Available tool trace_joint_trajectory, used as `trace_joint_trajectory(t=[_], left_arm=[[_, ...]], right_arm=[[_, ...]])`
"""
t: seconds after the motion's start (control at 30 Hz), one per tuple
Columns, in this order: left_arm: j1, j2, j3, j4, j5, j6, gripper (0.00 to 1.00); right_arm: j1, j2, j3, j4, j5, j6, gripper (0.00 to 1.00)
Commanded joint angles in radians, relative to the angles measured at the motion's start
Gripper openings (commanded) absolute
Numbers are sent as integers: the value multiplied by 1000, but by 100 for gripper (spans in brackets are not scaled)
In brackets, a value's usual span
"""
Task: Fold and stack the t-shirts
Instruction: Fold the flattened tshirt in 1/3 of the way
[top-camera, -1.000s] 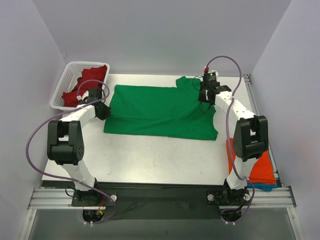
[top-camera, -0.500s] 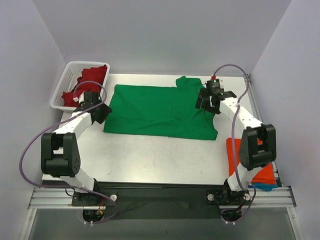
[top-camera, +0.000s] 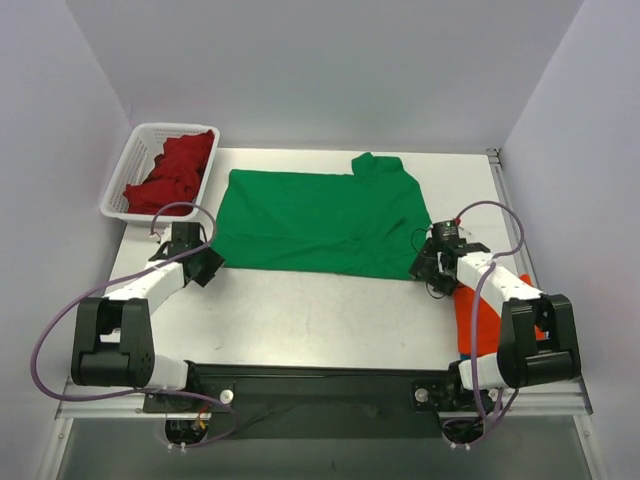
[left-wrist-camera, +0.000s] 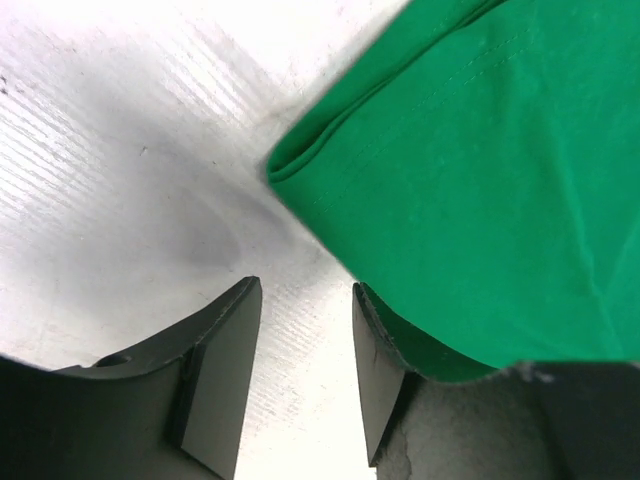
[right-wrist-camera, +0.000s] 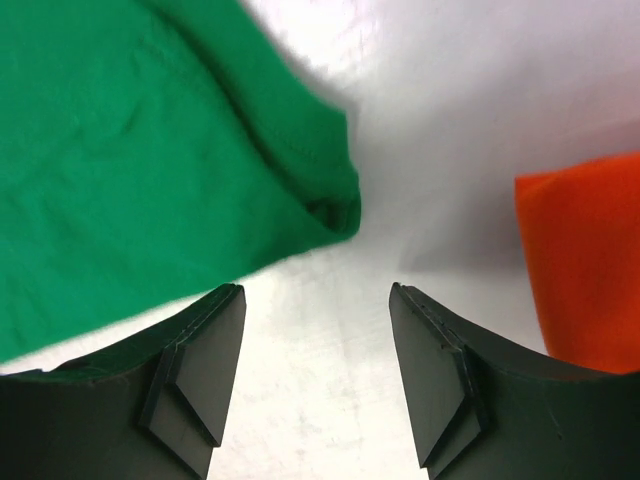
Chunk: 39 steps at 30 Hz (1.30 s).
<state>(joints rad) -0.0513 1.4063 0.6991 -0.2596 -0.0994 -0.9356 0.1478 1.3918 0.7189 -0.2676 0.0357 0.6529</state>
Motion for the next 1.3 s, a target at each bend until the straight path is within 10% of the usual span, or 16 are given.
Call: trace_joint_trajectory(t=[0.0,0.53,0.7,0.83,0.9,1.27], left_arm=[[4,-23,-22,129,23,4,53],[33,85,-26,221,-6,18,52],[31,132,6,209,-25,14,35],[33,143,37,166,-40,7,0],[31,129,68,88,-65,11,0],[34,-130,2,-164,-146,15,0]], right_arm=[[-60,24,4,106,-26,19,60],[-117,122,71,142,-106,-12,55],[-119,150,93,125,-94,-24,49],[-120,144,111,90,-95,-30,9],[-125,115,116,53,-94,-32,0],[-246,-181,8,-157,-207,-27,0]])
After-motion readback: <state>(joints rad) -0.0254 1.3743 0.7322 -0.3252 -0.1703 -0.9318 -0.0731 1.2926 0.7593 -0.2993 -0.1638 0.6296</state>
